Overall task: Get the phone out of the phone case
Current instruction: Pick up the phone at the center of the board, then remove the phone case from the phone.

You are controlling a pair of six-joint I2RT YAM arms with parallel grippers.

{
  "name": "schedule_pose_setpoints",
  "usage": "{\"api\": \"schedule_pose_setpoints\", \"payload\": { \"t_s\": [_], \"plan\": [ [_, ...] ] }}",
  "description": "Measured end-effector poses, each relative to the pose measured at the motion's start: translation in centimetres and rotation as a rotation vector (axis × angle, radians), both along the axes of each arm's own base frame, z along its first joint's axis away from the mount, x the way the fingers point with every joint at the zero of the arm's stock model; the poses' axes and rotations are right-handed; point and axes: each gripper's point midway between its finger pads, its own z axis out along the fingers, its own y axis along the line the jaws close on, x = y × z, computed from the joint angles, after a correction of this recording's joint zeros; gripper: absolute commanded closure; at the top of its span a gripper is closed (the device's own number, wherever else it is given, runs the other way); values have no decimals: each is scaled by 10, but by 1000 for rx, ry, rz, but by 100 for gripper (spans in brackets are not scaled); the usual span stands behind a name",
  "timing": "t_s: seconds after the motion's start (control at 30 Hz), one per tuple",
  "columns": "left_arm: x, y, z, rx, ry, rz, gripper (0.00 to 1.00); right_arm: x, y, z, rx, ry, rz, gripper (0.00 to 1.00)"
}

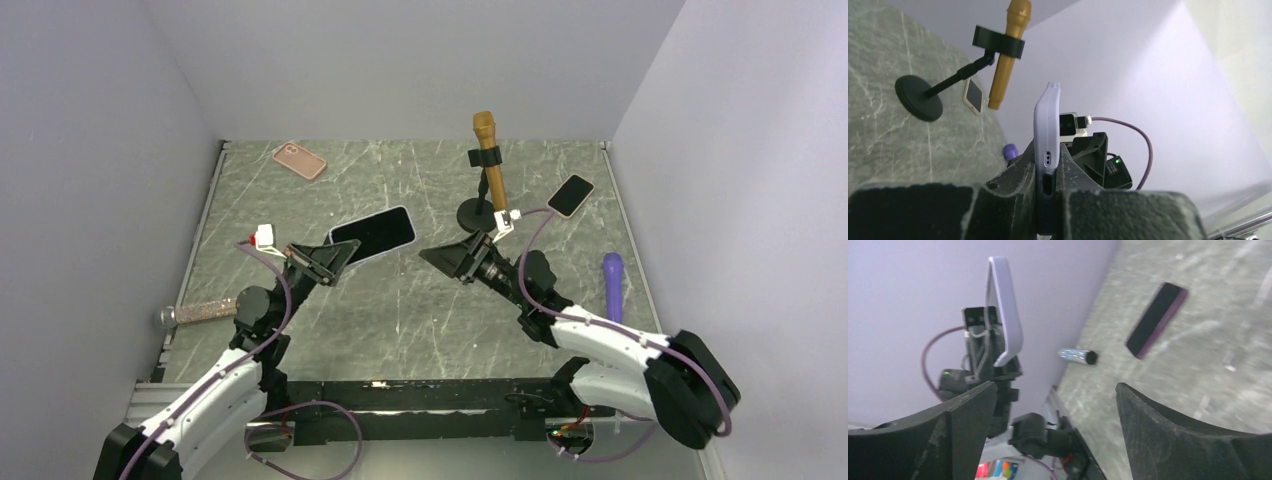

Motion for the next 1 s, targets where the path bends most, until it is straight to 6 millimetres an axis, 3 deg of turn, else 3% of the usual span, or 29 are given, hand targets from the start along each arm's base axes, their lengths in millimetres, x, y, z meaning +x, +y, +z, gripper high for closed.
{"api": "schedule_pose_setpoints", "payload": {
  "t_s": [0.17,0.37,0.8,1.0],
  "plan": [
    [1,8,11,-71,14,31,100,4,25,38,140,-61,101,28],
    [1,8,14,-115,43,21,100,-1,40,79,253,-141,187,30],
    [-13,0,39,-172,5,-41,100,6,62,113,289,-160,236,54],
    [-9,-2,36,-184,27,-48,100,12,77,91,277,-95,255,61]
  ]
}}
